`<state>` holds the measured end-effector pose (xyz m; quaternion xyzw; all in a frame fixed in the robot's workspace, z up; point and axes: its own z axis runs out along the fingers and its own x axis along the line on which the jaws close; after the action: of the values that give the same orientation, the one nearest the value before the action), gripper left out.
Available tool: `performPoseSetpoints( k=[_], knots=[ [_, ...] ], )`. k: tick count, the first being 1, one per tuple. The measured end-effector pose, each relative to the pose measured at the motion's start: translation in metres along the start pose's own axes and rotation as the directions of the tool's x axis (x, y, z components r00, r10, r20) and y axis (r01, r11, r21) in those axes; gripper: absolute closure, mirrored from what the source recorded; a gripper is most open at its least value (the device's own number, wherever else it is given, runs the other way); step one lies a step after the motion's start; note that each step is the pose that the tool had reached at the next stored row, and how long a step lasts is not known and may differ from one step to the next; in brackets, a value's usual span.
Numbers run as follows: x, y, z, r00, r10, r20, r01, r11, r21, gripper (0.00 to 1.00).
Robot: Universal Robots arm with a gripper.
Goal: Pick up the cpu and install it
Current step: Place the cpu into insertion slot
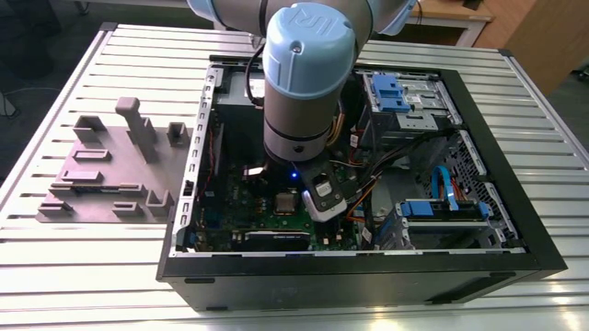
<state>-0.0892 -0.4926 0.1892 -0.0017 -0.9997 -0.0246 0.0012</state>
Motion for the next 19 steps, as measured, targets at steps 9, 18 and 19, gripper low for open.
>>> performPoseSetpoints(
  k=[9,18,19],
  knots=[
    [0.0000,0.0000,0.0008,1.0000,0.000,0.0000,0.000,1.0000,0.0000,0.45],
    [0.0000,0.0001,-0.0019,1.0000,0.000,0.0001,0.000,1.0000,0.0000,0.47],
    [0.0000,0.0001,-0.0020,1.0000,0.000,0.0002,0.000,1.0000,0.0001,0.53]
  ],
)
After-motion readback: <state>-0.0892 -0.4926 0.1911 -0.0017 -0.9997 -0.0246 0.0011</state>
